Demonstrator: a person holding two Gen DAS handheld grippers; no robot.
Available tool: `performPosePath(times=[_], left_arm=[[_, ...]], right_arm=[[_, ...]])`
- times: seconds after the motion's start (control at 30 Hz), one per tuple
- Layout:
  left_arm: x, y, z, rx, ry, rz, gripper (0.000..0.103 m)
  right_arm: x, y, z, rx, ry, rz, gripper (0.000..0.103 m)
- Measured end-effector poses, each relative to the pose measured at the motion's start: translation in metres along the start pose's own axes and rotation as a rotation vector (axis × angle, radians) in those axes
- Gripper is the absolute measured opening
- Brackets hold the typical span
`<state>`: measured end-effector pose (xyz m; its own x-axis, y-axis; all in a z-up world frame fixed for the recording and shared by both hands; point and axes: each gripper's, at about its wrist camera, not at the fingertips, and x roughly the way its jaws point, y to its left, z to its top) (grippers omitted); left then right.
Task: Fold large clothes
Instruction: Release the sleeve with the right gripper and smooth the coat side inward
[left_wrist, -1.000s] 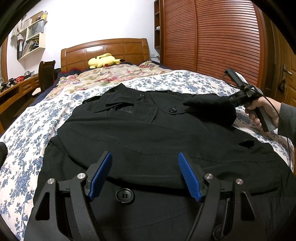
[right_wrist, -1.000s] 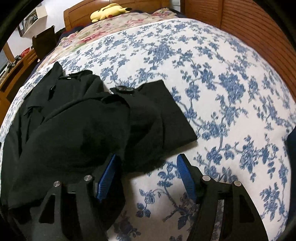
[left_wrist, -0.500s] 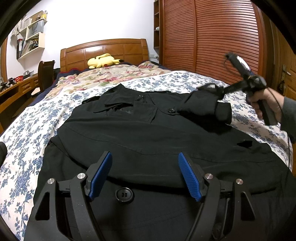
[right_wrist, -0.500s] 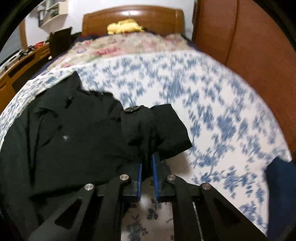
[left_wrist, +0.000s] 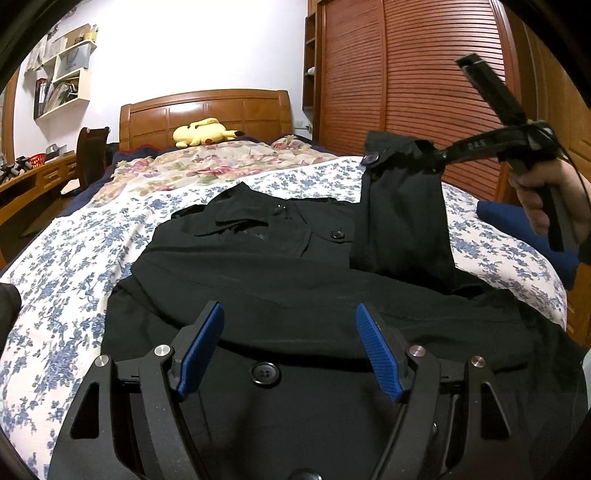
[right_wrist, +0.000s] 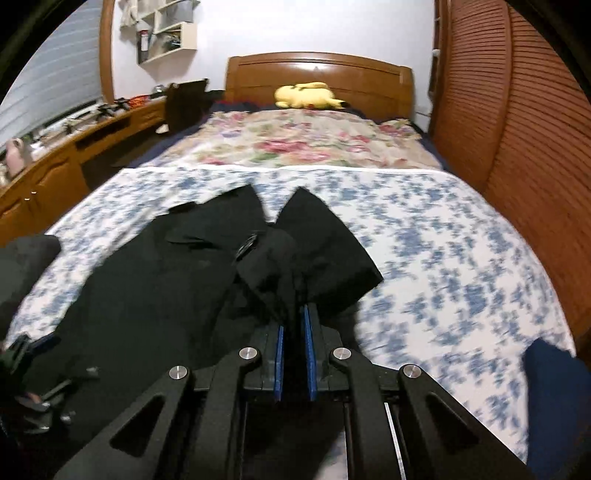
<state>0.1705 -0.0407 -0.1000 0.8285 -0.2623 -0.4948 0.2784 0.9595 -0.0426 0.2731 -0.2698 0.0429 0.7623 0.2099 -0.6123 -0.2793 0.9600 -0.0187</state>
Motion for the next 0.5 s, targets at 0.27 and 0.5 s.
performPosePath(times=[0.27, 0.5], left_arm=[[-0.009, 0.011, 0.001, -0.023, -0.009, 0.000, 0.075], [-0.019, 0.018, 0.001, -0.041, -0.026, 0.009, 0.075]], right_arm=[[-0.030, 0.038, -0.022, -0.039, -0.009, 0.077, 0.010], [-0.049, 0.058, -0.035, -0.073, -0.001, 0.131, 0.010]])
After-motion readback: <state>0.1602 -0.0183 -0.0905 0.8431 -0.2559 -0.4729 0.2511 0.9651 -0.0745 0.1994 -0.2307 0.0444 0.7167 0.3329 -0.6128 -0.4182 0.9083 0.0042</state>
